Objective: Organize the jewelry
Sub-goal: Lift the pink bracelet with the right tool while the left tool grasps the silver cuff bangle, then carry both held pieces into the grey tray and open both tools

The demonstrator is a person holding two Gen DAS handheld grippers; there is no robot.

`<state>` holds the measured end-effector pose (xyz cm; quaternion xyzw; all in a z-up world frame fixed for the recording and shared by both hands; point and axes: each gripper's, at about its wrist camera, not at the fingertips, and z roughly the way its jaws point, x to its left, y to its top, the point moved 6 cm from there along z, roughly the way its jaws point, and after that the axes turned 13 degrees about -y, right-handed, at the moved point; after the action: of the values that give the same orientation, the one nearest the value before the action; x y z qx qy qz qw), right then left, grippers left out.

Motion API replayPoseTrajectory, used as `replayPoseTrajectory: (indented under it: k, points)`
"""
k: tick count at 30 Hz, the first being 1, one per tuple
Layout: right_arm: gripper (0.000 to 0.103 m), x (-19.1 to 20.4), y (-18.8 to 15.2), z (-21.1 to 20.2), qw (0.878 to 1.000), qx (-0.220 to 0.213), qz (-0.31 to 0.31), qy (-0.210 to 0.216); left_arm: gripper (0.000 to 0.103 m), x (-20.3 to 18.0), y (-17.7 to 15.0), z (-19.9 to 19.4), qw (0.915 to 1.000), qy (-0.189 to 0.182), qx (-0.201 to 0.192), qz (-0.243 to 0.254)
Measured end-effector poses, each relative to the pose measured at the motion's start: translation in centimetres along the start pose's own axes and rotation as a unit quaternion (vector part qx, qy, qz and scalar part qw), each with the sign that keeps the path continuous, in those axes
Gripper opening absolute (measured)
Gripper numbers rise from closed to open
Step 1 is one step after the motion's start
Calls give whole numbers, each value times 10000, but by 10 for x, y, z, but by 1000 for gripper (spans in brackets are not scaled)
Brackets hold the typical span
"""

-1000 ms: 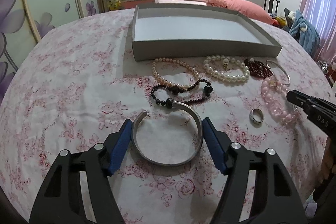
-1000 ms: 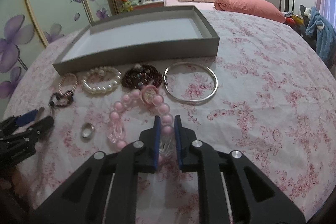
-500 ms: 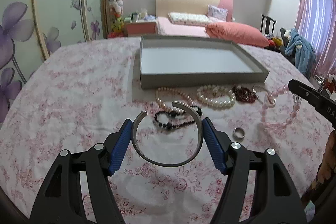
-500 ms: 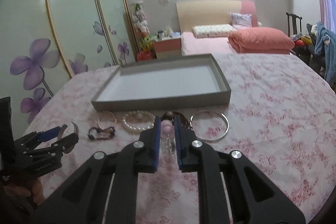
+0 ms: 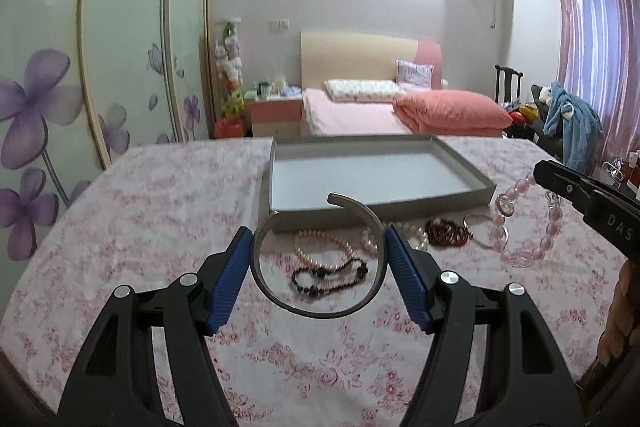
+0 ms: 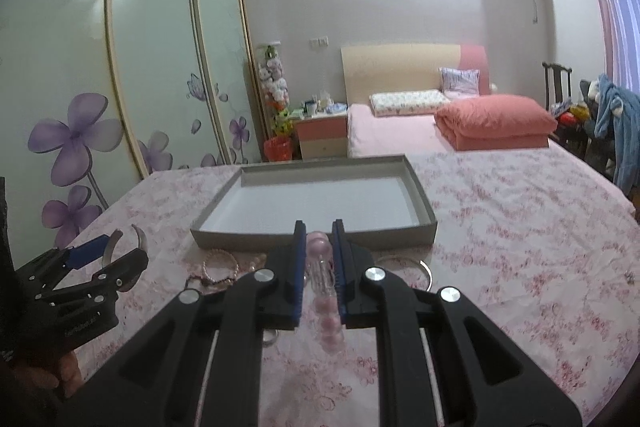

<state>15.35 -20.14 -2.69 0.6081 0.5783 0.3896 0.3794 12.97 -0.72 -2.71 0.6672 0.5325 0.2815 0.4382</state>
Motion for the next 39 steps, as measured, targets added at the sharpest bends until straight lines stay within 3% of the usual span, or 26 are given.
replayPoseTrajectory:
  k: [13, 21, 30, 39]
  points:
    - [14, 7, 46, -16, 9957, -878, -124, -250, 68, -6, 44, 7, 9975, 156, -613, 303]
    - [14, 6, 77, 6, 9930, -1109, -81, -399, 68, 0, 68, 35, 9966, 249, -740, 244]
    - [14, 11, 87, 70, 9944, -879, -48, -582, 68, 4, 82, 89, 9972, 238, -621, 346]
    - [14, 13, 77, 150, 9982, -290, 127, -513, 68, 12, 72, 145, 9994, 180, -134, 274]
